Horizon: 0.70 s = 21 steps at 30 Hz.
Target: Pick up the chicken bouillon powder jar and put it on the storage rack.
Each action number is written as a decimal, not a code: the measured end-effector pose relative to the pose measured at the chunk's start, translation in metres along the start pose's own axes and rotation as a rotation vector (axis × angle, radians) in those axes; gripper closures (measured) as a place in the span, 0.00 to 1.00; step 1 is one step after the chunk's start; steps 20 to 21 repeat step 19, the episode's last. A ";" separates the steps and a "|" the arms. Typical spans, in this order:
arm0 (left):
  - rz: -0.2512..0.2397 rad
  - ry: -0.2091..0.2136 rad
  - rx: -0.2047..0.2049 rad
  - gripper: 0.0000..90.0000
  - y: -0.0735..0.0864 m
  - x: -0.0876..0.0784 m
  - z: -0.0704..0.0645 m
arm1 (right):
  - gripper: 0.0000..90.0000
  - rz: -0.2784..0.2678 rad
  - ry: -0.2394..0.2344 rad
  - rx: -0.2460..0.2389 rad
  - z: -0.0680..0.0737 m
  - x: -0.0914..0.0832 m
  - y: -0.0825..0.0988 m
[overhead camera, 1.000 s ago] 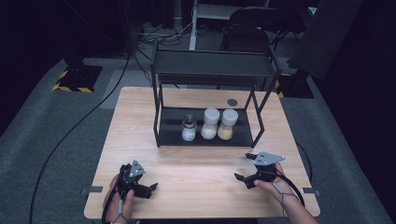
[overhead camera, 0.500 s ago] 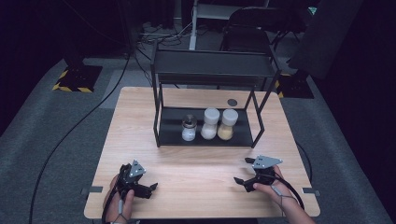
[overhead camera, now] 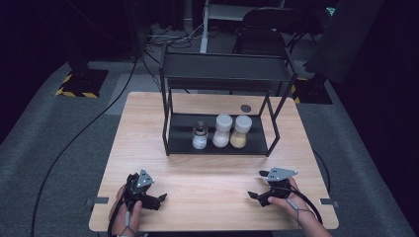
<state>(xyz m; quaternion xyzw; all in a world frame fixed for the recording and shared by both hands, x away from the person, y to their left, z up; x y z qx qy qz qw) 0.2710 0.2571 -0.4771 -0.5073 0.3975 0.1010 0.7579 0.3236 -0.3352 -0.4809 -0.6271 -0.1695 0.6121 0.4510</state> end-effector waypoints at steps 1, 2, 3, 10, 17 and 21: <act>0.000 0.000 0.000 0.00 0.000 0.000 0.000 | 0.04 0.013 -0.002 0.003 0.000 0.000 -0.001; 0.000 0.000 0.000 0.00 0.000 0.000 0.000 | 0.03 0.042 -0.005 0.008 -0.001 0.001 -0.003; 0.001 0.000 0.001 0.00 0.000 0.000 0.000 | 0.02 0.076 -0.005 0.007 -0.001 0.002 -0.006; 0.001 0.001 0.000 0.00 0.000 0.000 0.000 | 0.00 0.083 0.017 0.018 0.002 0.004 -0.007; 0.000 0.001 -0.002 0.00 0.000 0.000 0.000 | 0.00 0.084 0.016 0.019 0.002 0.004 -0.007; 0.000 0.000 0.000 0.00 0.000 0.000 0.000 | 0.00 0.083 0.016 0.019 0.002 0.004 -0.007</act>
Point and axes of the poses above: each handheld gripper's, and its own axes: x roughly forward along the jaws, y roughly out of its underside, z roughly to its left, the point moved 4 cm from there along x, roughly forward along the jaws, and after that the axes turned 14 degrees about -y, right-handed, at the moved point
